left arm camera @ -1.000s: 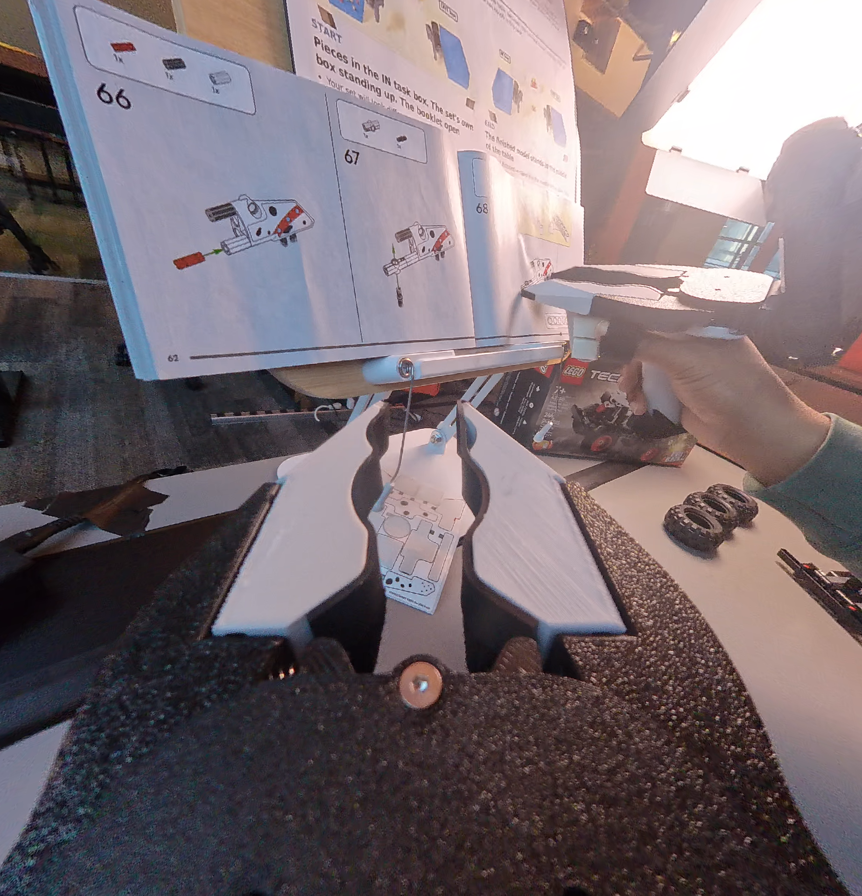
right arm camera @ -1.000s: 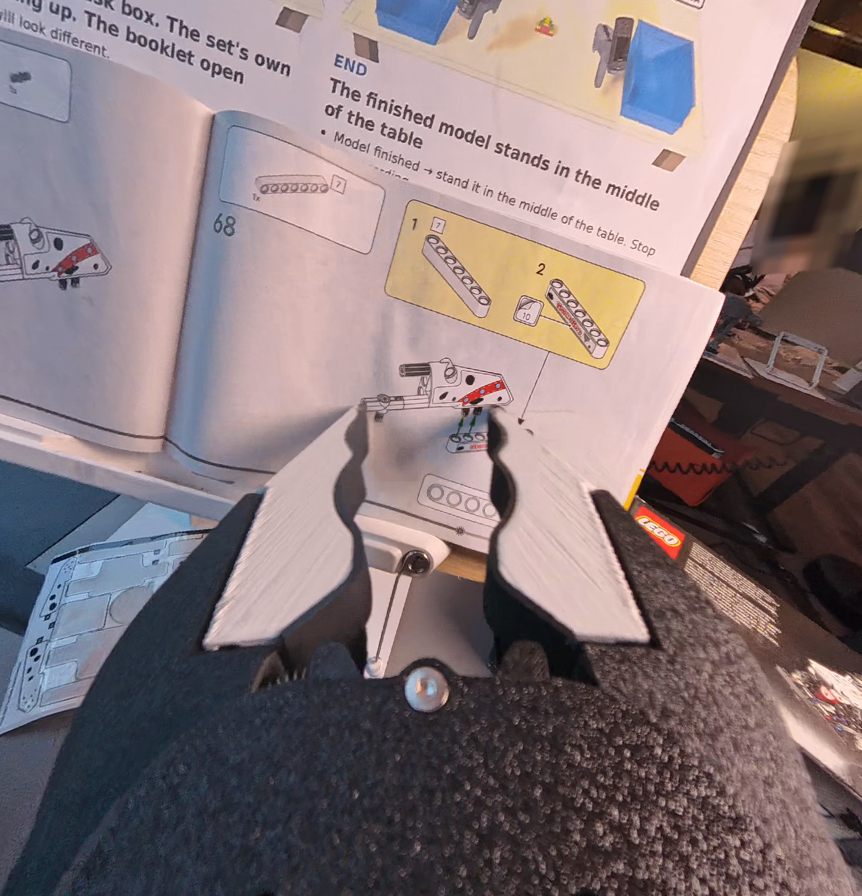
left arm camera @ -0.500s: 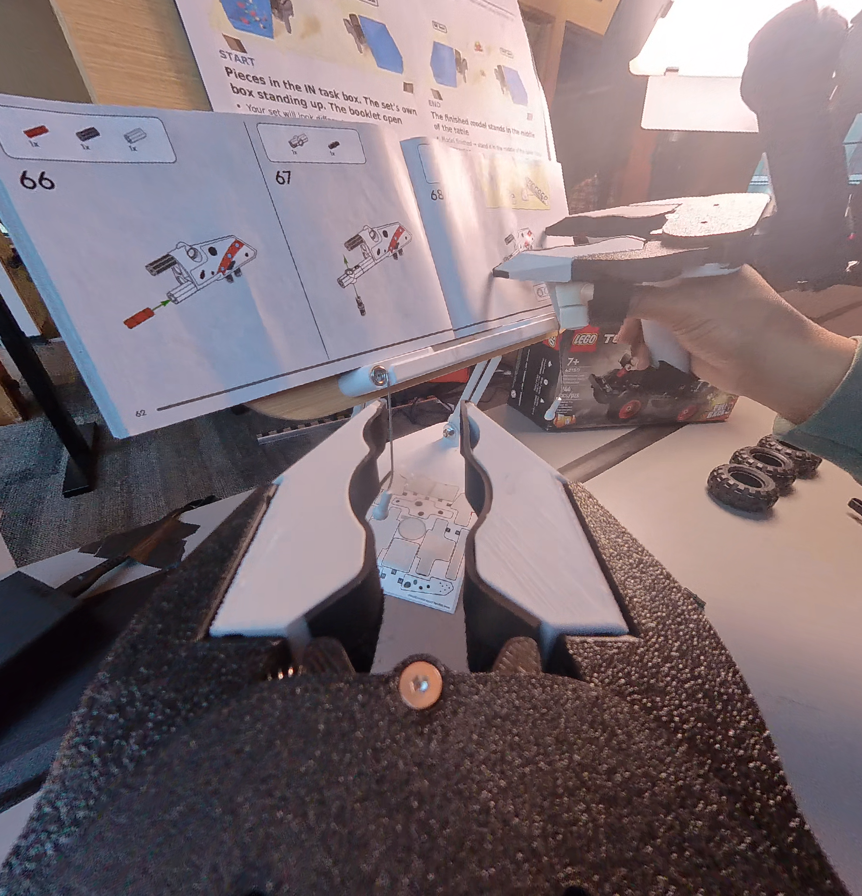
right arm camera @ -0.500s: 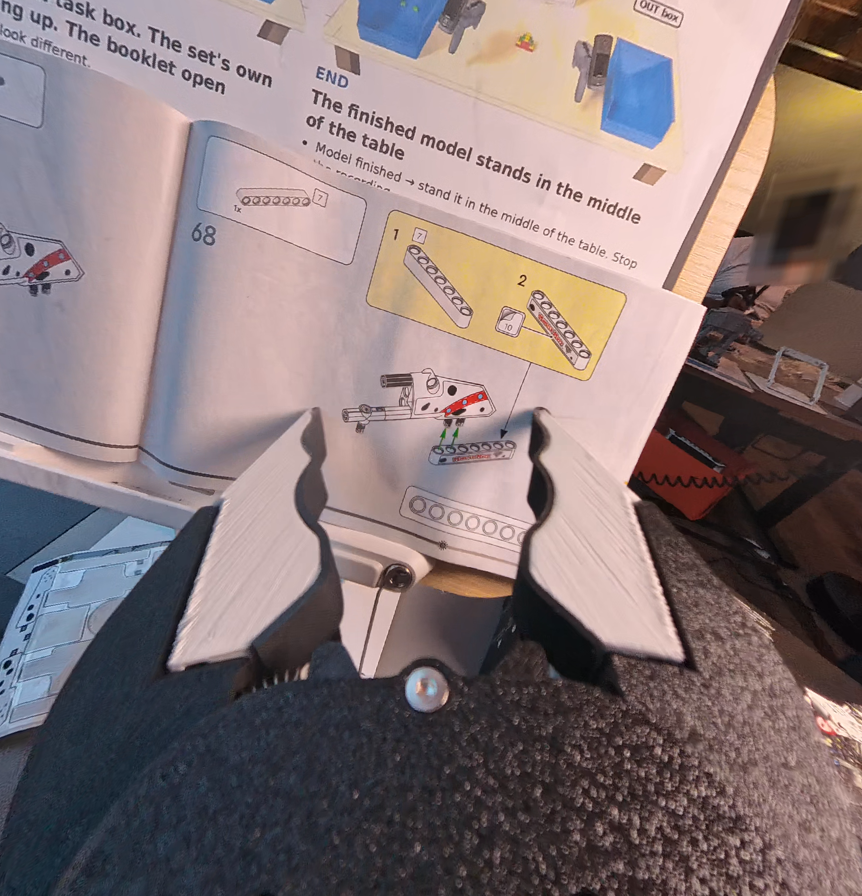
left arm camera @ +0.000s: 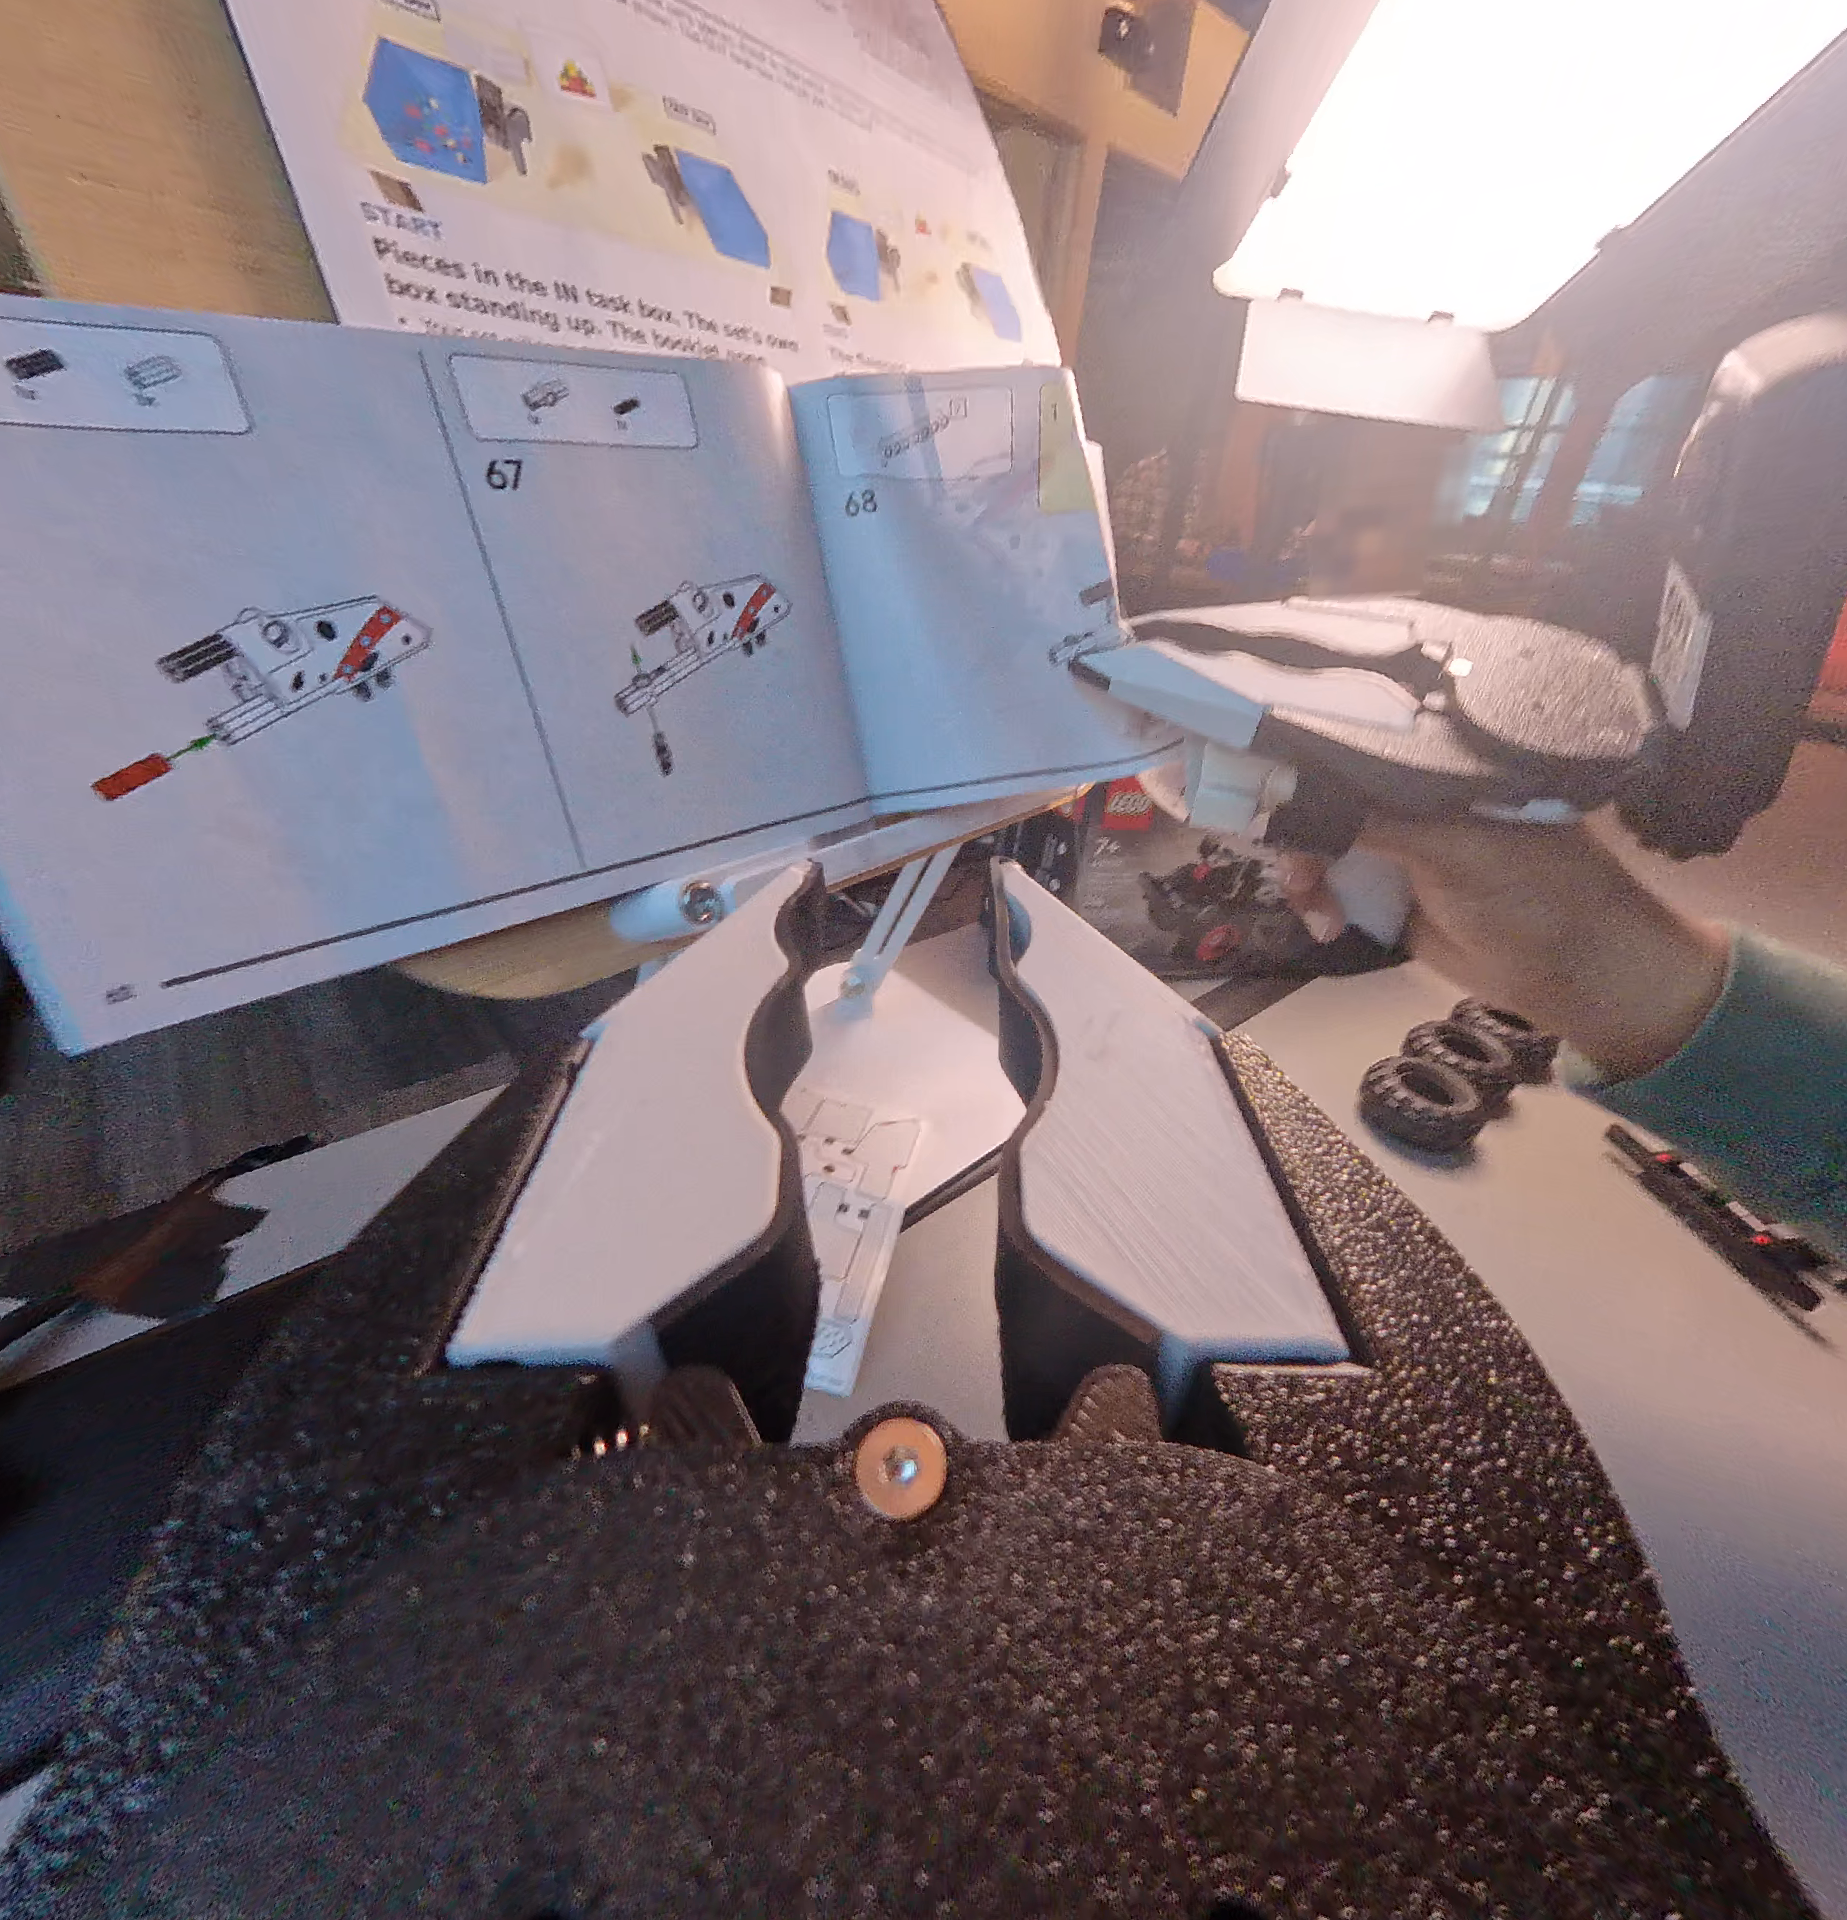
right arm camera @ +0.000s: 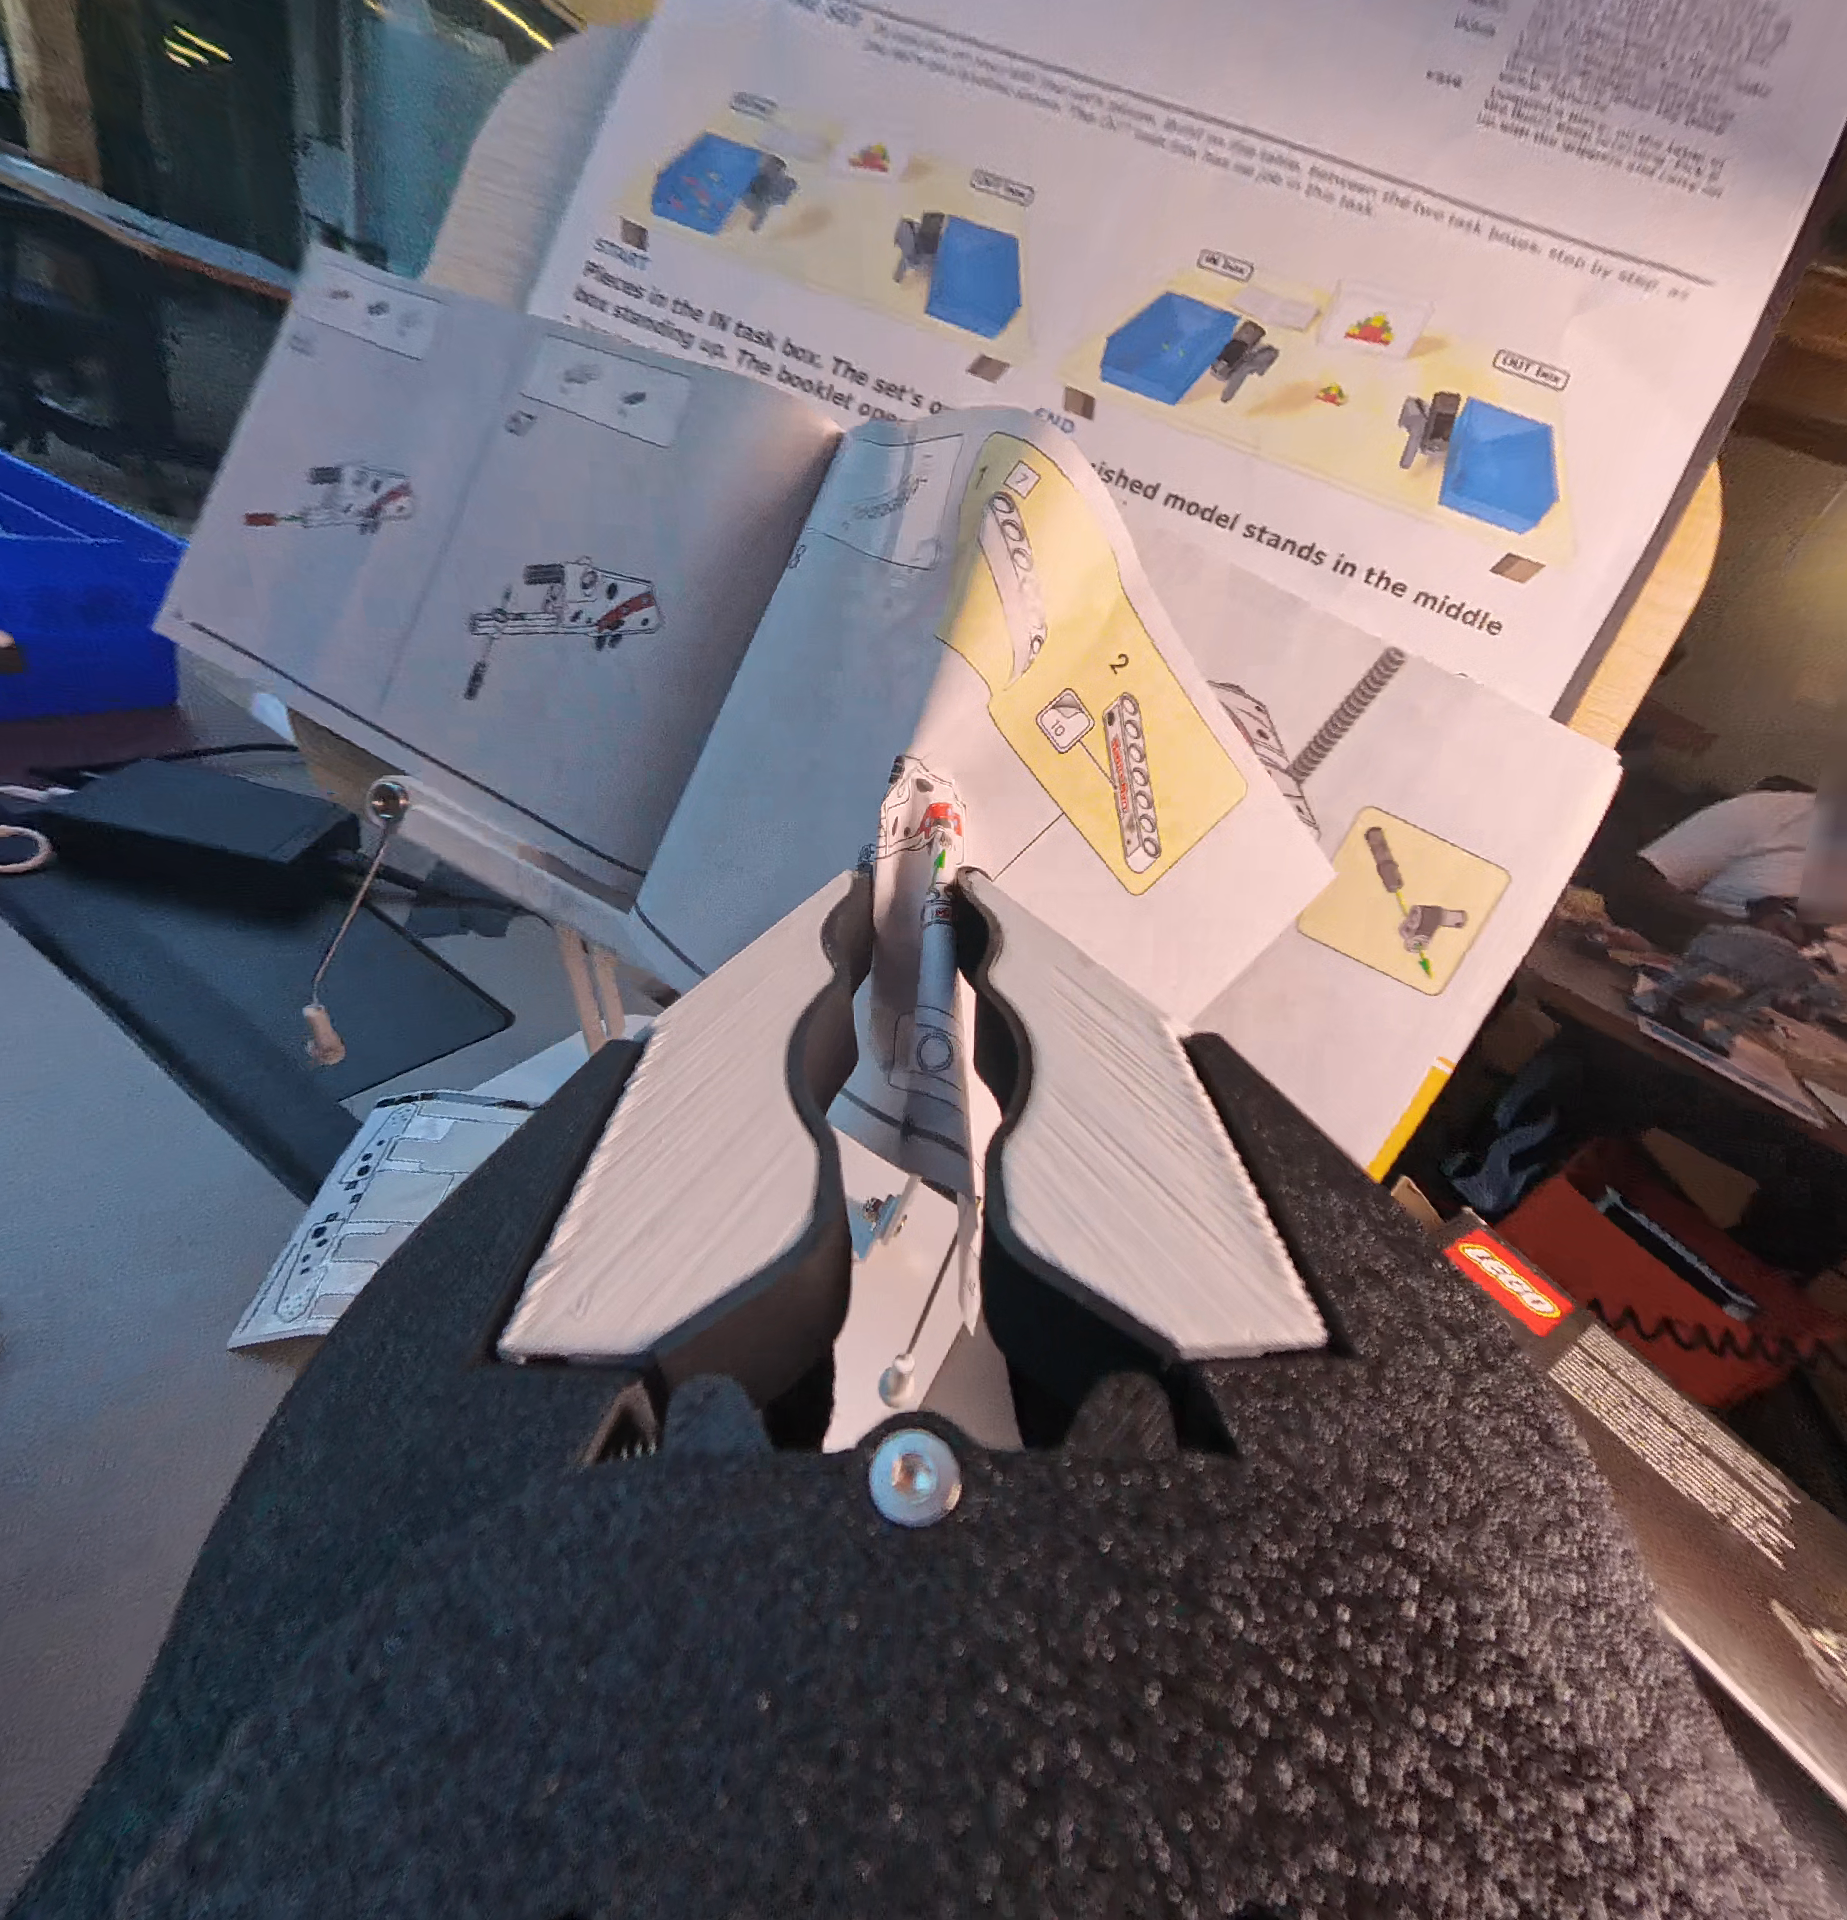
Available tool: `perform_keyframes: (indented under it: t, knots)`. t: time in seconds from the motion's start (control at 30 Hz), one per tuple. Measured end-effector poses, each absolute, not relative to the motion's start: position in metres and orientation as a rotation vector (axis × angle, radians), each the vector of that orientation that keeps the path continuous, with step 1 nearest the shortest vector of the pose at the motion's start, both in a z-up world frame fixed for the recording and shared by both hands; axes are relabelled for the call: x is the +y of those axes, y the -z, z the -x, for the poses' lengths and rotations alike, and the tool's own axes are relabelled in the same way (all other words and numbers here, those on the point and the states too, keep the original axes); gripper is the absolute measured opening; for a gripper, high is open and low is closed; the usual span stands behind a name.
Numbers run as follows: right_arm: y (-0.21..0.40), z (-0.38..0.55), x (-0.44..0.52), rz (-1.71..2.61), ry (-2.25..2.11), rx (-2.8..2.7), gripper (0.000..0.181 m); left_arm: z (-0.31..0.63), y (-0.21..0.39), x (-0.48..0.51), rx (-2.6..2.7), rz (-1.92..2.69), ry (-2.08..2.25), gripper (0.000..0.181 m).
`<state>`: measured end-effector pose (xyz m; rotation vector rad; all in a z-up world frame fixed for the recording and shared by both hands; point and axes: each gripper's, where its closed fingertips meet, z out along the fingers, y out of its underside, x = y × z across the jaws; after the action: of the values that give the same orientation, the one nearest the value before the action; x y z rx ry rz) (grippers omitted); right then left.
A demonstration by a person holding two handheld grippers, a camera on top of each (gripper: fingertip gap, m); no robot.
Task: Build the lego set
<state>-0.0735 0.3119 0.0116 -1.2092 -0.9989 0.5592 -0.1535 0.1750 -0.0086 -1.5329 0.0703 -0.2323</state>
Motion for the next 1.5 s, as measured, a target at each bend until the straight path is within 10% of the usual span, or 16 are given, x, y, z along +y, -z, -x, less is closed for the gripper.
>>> perform_keyframes:
  t: [0.3, 0.57, 1.0, 1.5]
  knots:
    - [-0.01, 0.086, 0.251, 0.827, -0.31, -1.176, 0.013, 0.097, -0.044, 0.239, 0.179, 1.592, 0.507, 0.043]
    - [0.002, 0.09, 0.252, 0.922, -0.377, -1.23, 0.021, 0.133, -0.029, 0.272, 0.282, 1.707, 0.367, 0.0]
    - [-0.054, 0.063, 0.313, 1.216, -1.051, -0.85, 0.042, 0.154, -0.022, 0.281, 0.593, 1.762, 0.352, 0.0]
    - [-0.032, 0.065, 0.371, 1.284, -0.029, -0.863, 0.058, 0.228, -0.04, 0.252, 0.213, 1.707, 0.605, 0.018]
